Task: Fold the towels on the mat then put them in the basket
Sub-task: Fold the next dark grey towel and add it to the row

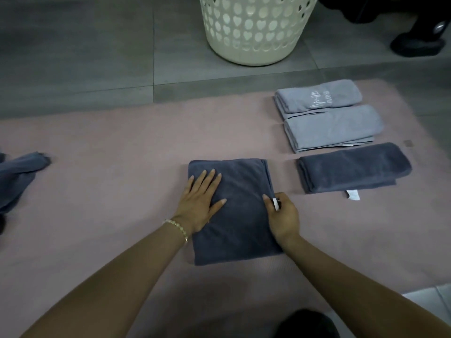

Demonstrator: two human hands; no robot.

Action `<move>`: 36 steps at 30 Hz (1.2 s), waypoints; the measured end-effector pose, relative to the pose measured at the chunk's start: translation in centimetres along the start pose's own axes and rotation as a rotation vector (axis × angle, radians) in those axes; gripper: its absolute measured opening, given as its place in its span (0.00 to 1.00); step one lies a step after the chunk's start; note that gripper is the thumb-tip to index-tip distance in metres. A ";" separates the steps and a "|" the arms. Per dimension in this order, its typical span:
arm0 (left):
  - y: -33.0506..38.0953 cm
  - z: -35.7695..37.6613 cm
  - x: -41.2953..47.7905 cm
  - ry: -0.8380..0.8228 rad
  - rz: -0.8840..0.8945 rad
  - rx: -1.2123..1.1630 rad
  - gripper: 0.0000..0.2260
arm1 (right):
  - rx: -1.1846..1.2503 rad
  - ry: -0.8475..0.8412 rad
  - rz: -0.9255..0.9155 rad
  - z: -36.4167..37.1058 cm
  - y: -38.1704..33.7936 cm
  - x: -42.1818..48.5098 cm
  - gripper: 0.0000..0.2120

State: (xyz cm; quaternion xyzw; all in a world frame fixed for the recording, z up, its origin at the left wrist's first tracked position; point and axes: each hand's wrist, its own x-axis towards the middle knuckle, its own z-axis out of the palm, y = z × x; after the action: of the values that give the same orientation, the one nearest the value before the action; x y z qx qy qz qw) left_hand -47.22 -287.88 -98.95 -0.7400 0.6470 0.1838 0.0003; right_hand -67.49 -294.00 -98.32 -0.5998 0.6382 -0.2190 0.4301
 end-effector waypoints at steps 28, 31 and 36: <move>-3.5 -8.2 5.5 -0.489 -0.344 -0.314 0.25 | 0.058 -0.163 0.097 -0.9 1.6 0.6 0.15; -4.7 -7.0 4.1 -0.412 -0.526 -0.744 0.26 | 0.028 -0.179 0.097 -1.2 1.5 0.5 0.11; -3.5 -8.2 3.4 -0.515 -0.581 -1.204 0.43 | -0.026 -0.155 0.135 -2.8 2.4 -1.2 0.18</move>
State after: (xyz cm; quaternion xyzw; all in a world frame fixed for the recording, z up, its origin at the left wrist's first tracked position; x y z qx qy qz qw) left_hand -41.31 -292.48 -93.09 -0.6872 0.1896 0.6702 -0.2063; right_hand -71.24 -293.07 -98.38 -0.5760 0.6447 -0.1341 0.4844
